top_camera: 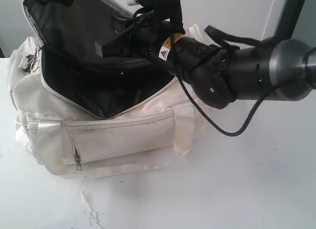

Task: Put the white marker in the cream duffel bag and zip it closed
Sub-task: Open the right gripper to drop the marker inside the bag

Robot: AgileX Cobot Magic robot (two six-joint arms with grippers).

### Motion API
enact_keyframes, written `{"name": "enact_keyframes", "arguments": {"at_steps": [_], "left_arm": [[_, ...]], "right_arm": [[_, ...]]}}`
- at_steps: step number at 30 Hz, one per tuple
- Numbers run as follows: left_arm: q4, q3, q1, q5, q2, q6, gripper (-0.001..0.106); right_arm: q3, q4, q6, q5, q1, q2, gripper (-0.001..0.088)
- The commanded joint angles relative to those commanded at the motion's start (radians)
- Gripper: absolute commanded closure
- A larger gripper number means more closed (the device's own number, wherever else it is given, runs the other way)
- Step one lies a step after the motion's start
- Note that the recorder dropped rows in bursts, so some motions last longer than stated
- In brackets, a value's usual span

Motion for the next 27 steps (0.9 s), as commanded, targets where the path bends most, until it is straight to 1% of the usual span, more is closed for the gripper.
{"name": "enact_keyframes", "arguments": {"at_steps": [5,8,10,17,27], "left_arm": [[0.000,0.000,0.000,0.000,0.000,0.000,0.105],[0.000,0.000,0.000,0.000,0.000,0.000,0.105],[0.000,0.000,0.000,0.000,0.000,0.000,0.105],[0.000,0.000,0.000,0.000,0.000,0.000,0.105],[0.000,0.000,0.000,0.000,0.000,0.000,0.105]], "right_arm": [[0.000,-0.027,0.005,0.268,0.006,-0.069,0.0868],[0.000,-0.032,0.003,0.401,0.006,-0.106,0.0868],[0.000,-0.033,-0.024,0.482,0.006,-0.131,0.0868],[0.000,-0.033,-0.165,0.725,0.006,-0.208,0.0868],[0.000,-0.024,-0.258,1.025,0.006,-0.249,0.0868]]}}
